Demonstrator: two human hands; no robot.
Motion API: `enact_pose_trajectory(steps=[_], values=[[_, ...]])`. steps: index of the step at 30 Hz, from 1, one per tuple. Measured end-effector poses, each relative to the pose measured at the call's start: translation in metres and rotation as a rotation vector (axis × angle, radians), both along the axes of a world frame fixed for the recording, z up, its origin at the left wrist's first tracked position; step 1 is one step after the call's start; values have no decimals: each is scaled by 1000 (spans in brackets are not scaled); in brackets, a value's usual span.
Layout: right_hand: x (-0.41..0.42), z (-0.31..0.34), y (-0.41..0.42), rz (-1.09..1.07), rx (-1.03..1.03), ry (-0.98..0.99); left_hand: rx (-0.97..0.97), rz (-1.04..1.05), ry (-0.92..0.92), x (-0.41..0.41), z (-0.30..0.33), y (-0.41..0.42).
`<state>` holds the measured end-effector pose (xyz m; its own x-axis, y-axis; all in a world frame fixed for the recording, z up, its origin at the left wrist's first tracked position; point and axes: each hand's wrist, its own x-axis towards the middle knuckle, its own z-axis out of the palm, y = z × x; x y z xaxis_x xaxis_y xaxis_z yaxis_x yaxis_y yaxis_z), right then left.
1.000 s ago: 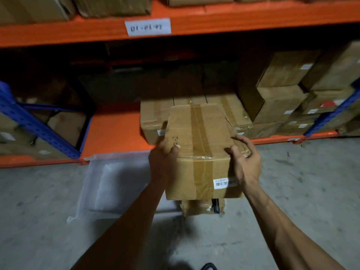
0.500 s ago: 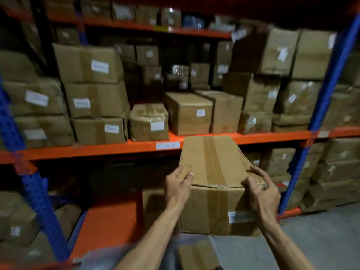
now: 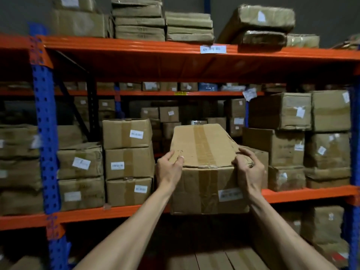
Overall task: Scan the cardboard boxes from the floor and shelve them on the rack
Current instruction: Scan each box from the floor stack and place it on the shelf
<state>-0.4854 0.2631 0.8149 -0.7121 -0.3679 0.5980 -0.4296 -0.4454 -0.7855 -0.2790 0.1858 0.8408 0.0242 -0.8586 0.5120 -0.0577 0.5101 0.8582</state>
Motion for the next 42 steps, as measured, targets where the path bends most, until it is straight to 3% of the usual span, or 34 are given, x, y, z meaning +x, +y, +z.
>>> enact_pose_trajectory(steps=[8, 13, 18, 21, 23, 25, 30, 34, 39, 42], values=[[-18, 23, -197, 165, 38, -16, 56, 139, 54, -12, 16, -166], [-35, 16, -325, 254, 50, -55, 62, 216, -6, -26, 22, -276], [-53, -3, -421, 241, 70, -57, -102, 264, -185, -40, 3, -371], [-59, -18, -456, 274, 141, 49, -467, 437, -345, -47, -27, -412], [-60, -23, -471, 217, 163, 109, -758, 583, -493, -51, -45, -437], [-58, -30, -480, 148, 206, 151, -869, 687, -667, -52, -58, -453], [-59, -44, -480, -23, 156, 480, -820, 658, -928, -47, -71, -459], [-64, -58, -468, -116, 317, 808, -707, 592, -1044, -41, -77, -448], [-61, -76, -423, -157, 619, 990, -639, 481, -1067, -33, -86, -425], [-59, -101, -383, -105, 695, 1040, -563, 418, -1027, -34, -107, -401]])
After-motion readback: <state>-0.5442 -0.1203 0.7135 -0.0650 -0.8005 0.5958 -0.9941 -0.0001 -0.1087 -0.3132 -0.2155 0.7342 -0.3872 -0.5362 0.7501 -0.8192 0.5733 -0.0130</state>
